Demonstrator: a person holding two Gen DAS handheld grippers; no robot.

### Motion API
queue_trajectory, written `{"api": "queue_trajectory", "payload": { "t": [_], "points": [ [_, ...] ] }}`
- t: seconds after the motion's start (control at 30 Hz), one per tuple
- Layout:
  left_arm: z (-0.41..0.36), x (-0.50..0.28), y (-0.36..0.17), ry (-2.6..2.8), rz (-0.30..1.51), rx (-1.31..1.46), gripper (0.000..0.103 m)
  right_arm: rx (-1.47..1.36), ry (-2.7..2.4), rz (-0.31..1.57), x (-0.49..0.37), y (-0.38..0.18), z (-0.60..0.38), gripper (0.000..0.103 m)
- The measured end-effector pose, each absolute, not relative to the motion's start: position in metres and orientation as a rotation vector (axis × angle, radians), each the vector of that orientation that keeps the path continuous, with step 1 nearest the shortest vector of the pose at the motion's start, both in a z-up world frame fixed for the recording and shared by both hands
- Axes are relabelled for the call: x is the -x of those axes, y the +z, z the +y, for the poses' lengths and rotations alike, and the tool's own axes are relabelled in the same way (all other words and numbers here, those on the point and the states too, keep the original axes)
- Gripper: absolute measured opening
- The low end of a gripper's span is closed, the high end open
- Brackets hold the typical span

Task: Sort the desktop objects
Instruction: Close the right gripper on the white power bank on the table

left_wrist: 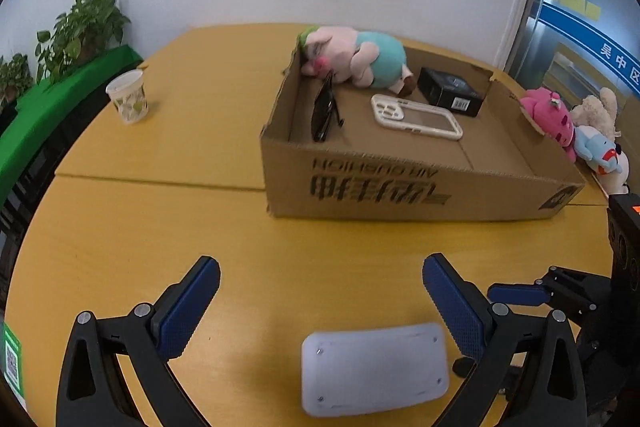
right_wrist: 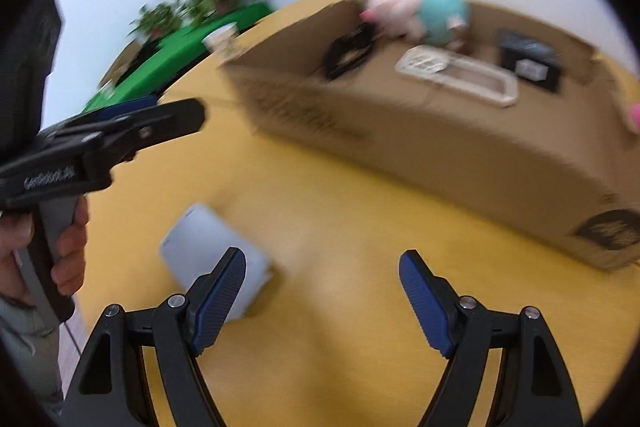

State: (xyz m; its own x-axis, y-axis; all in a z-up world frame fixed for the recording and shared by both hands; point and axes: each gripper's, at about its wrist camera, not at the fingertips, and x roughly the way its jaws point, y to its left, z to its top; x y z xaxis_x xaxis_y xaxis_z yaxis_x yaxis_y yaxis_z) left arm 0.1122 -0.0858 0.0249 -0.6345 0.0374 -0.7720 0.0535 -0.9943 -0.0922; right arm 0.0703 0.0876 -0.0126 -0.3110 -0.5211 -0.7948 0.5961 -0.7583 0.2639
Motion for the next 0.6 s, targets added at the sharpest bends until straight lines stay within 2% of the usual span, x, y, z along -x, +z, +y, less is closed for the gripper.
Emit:
{"api": "queue_trajectory", "payload": {
  "t": [0.1,0.27,0.43,0.5,0.57,0.6],
  "points": [
    [-0.098,-0.122,0.009,-2.786,0.187,-1.423,0.103,-1.256,-1.973,0.100,-0.082,-0.027,0.065,0.079],
    [-0.100,-0.134,-0.016,-2.801,0.241,-1.598,0.100,-1.230,-1.974,0.236,-0.100,-0.038,0.045,0.080],
    [-0.094,-0.137,-0.029,-2.821,0.292,-1.703,0.083,-1.164,-2.002,0.391,-0.116,-0.040,0.032,0.079],
    [-0.091,-0.137,-0.034,-2.839,0.334,-1.748,0.069,-1.133,-2.020,0.446,-0.120,-0.040,0.029,0.079],
    [-0.090,-0.138,-0.035,-2.864,0.403,-1.762,0.061,-1.095,-2.060,0.539,-0.124,-0.043,0.026,0.079],
    [-0.088,-0.139,-0.035,-2.868,0.407,-1.761,0.061,-1.088,-2.052,0.526,-0.124,-0.042,0.029,0.079]
  ]
}}
